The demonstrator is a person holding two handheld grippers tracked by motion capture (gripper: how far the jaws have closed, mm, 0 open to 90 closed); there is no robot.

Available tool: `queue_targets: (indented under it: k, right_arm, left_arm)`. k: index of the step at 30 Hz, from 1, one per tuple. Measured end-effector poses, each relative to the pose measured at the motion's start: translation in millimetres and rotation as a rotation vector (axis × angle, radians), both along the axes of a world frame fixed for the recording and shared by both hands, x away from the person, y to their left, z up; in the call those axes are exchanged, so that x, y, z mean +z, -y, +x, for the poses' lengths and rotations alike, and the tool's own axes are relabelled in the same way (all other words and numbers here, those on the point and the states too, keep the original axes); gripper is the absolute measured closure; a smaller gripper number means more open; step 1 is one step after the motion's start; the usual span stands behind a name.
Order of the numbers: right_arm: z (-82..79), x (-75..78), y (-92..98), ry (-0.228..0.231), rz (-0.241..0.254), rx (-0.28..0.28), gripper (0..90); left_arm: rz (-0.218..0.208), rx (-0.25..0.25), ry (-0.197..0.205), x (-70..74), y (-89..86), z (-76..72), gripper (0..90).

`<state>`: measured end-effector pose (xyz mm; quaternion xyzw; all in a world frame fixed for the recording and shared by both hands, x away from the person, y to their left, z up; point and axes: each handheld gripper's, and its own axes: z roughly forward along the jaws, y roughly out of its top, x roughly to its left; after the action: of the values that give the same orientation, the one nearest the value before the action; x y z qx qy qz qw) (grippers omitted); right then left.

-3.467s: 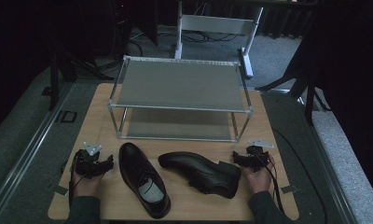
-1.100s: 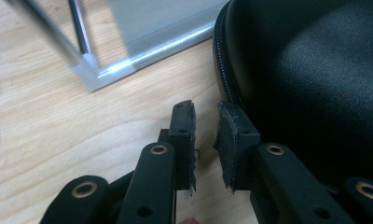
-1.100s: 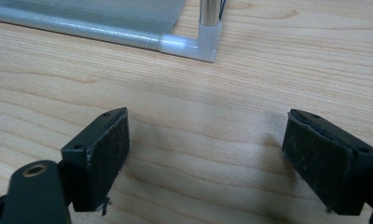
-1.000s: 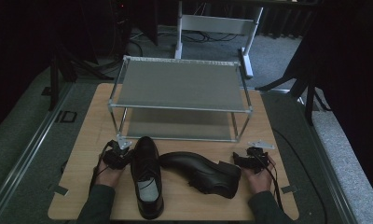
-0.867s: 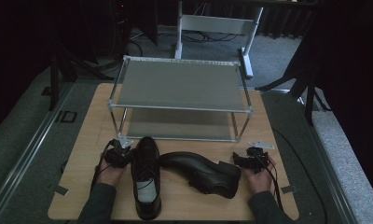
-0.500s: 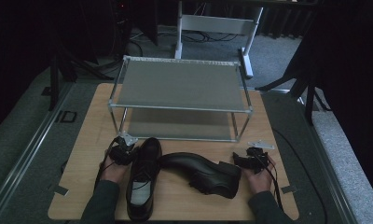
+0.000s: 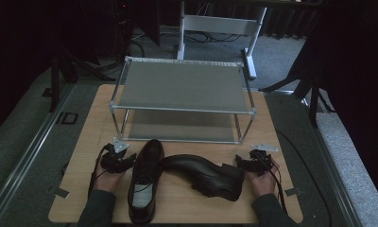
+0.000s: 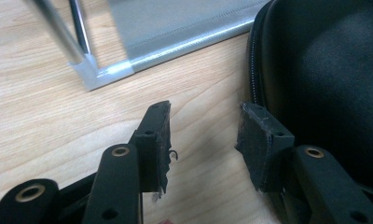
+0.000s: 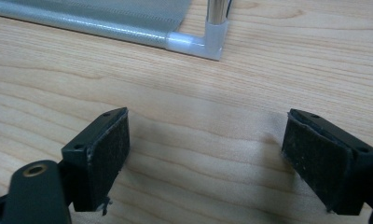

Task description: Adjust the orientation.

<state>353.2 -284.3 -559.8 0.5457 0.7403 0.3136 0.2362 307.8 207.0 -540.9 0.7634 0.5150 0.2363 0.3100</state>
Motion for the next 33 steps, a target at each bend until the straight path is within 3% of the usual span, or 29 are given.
queue_targets:
  k: [2,4,6,12,15,21,24,28,33]
  right_arm:
    - [-1.6,0.4,0.1,0.003,0.002,0.008,19.9]
    - [-4.2,3.0,0.0,-0.004,-0.001,0.014,30.6]
    - [-8.1,6.2,-0.7,-0.005,-0.003,0.028,33.4]
    - [-29.7,33.1,-7.6,0.101,-0.030,0.059,40.7]
    - [-41.4,47.1,-9.3,0.141,-0.003,0.088,40.9]
    - [-67.8,64.4,-25.0,0.196,0.006,0.210,43.2]
    - [-79.9,73.0,-32.6,0.210,0.020,0.292,51.4]
    - [-95.1,81.2,-39.4,0.212,0.048,0.382,56.4]
    - [-115.1,79.7,-46.0,0.195,0.050,0.476,51.8]
  left_arm:
    - [-0.010,0.006,0.000,0.2,-2.2,-3.3,54.8]
    - [-0.020,0.014,0.001,0.8,-4.2,-6.2,54.3]
    - [-0.027,0.018,0.005,2.2,-5.7,-9.6,53.8]
    - [-0.025,0.020,0.023,5.5,-7.7,-18.3,52.6]
    - [-0.027,0.021,0.025,6.3,-7.2,-21.5,52.5]
    - [-0.029,0.018,0.038,8.9,-6.5,-27.1,52.3]
    - [-0.031,0.023,0.040,9.5,-8.5,-26.8,52.3]
    - [-0.033,0.026,0.035,9.0,-9.3,-26.6,52.3]
    - [-0.026,0.017,0.034,8.1,-6.3,-26.1,52.3]
